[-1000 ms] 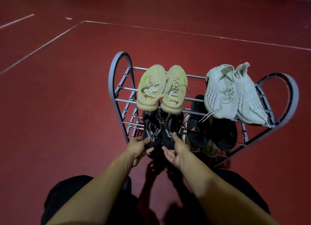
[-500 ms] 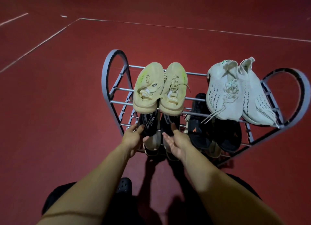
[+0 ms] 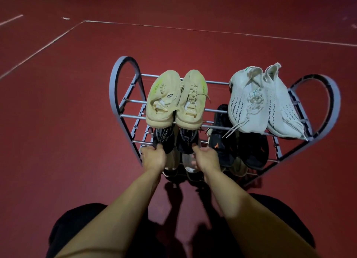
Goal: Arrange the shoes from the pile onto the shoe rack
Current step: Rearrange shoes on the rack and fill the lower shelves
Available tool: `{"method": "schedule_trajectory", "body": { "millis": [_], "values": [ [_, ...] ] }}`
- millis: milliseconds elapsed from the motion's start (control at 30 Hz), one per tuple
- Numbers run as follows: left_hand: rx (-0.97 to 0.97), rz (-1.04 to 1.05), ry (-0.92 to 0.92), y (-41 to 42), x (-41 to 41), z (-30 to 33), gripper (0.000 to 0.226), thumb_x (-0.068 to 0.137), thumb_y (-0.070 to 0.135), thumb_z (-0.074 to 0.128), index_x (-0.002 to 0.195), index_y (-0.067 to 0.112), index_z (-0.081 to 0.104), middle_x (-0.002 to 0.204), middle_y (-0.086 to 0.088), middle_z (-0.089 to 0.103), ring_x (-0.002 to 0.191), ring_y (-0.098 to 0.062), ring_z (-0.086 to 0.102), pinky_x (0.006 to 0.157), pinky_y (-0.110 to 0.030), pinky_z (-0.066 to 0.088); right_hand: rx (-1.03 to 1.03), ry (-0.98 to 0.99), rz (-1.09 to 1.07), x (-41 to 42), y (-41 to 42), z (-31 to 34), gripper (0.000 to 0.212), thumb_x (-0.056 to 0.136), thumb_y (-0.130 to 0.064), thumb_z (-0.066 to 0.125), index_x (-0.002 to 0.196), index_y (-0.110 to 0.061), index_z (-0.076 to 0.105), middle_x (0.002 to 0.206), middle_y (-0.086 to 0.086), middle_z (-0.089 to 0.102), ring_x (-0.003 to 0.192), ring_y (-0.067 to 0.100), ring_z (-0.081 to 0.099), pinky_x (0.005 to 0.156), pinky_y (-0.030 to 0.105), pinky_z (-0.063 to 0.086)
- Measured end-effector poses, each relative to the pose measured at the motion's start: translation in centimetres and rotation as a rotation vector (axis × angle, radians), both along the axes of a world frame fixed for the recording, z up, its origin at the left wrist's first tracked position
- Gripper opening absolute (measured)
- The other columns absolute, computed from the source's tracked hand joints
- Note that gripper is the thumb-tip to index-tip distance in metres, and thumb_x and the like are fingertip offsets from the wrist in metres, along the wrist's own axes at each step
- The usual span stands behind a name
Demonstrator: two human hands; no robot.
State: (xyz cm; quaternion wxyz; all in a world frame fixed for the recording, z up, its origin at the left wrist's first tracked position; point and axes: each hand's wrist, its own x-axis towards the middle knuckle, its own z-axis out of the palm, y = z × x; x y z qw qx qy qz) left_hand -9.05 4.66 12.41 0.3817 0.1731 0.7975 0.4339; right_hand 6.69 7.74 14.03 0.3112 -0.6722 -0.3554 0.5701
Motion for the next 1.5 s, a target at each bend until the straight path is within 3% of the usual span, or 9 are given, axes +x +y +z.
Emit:
{"method": "schedule_trajectory", "body": {
  "millis": [67,133,267,467,600,800,1033,1233,1500],
  "values": [
    [0.051,-0.114,-0.018,-0.6,2.0,2.3,0.034,0.087,0.037,0.057,0.063,0.014,0.05,0.059,-0.006,0.054,0.06,-0.027,0.052,0.062,-0.038,0.044,0.16,-0.211,0.067,1.3,-0.1,1.0,0.032,0.081,-0.049,0.065,0.082,-0.017,0.064,0.079,-0.003,0.072,0.072,0.02,0.069,0.072,0.035,0.058],
    [0.09,-0.283,-0.102,-0.7,4.1,3.4,0.035,0.092,0.036,0.061,0.063,0.018,0.052,0.055,0.0,0.053,0.057,-0.022,0.05,0.065,-0.033,0.04,0.268,-0.326,0.085,3.3,-0.4,2.5,0.027,0.083,-0.048,0.067,0.086,-0.021,0.066,0.08,-0.007,0.071,0.08,0.016,0.068,0.077,0.032,0.054],
    [0.121,-0.479,-0.121,-0.1,7.9,4.1,0.03,0.096,0.032,0.064,0.085,0.004,0.068,0.074,-0.011,0.069,0.068,-0.025,0.064,0.067,-0.033,0.051,0.335,-0.533,0.112,8.5,-0.2,3.5,0.028,0.087,-0.043,0.066,0.095,-0.017,0.068,0.092,0.0,0.067,0.089,0.02,0.064,0.083,0.032,0.051],
    [0.154,-0.647,-0.049,1.9,13.7,2.4,0.006,0.093,0.022,0.067,0.09,0.018,0.07,0.092,-0.001,0.07,0.087,-0.016,0.064,0.087,-0.035,0.052,0.221,-0.64,0.347,15.3,-0.1,1.7,0.034,0.086,-0.042,0.055,0.105,-0.018,0.068,0.123,0.012,0.059,0.116,0.03,0.058,0.103,0.041,0.045],
    [0.168,-0.708,-0.033,3.6,16.8,2.0,0.022,0.094,0.016,0.065,0.115,0.008,0.07,0.113,-0.006,0.072,0.106,-0.019,0.066,0.101,-0.031,0.05,0.207,-0.632,0.509,16.9,0.3,1.6,0.034,0.097,-0.021,0.05,0.13,-0.019,0.061,0.153,0.012,0.038,0.146,0.025,0.028,0.12,0.035,0.02],
    [-0.014,-0.865,0.122,6.2,18.7,-0.4,0.053,0.073,0.044,0.052,0.118,0.026,0.073,0.133,-0.006,0.059,0.126,-0.028,0.052,0.112,-0.04,0.041,0.112,-0.735,0.631,17.5,1.9,0.1,0.029,0.096,-0.027,0.044,0.117,-0.02,0.063,0.138,0.004,0.043,0.127,0.039,0.038,0.111,0.046,0.031],
    [0.086,-0.739,-0.082,6.8,18.4,1.2,0.019,0.092,0.012,0.059,0.101,0.016,0.075,0.104,-0.007,0.074,0.096,-0.019,0.067,0.09,-0.028,0.051,0.145,-0.488,0.39,17.5,2.8,1.2,0.031,0.094,-0.017,0.053,0.064,-0.02,0.048,0.092,0.002,0.053,0.099,0.028,0.056,0.083,0.027,0.038],
    [0.081,-0.686,-0.147,5.5,17.4,1.6,0.016,0.091,0.016,0.064,0.079,0.008,0.073,0.069,-0.001,0.068,0.061,-0.016,0.059,0.061,-0.025,0.047,0.063,-0.066,0.255,17.9,1.9,2.1,0.008,0.08,-0.018,0.063,0.078,-0.013,0.068,0.086,0.006,0.068,0.086,0.025,0.064,0.081,0.035,0.048],
    [-0.068,-0.638,0.291,2.5,15.9,2.0,0.041,0.074,0.053,0.078,0.085,0.02,0.057,0.085,0.001,0.068,0.084,-0.023,0.064,0.076,-0.032,0.049,-0.099,0.15,0.436,17.6,-1.4,3.1,0.029,0.09,-0.018,0.067,0.118,-0.012,0.07,0.114,0.0,0.073,0.109,0.009,0.065,0.082,0.015,0.047]
  ]
}}
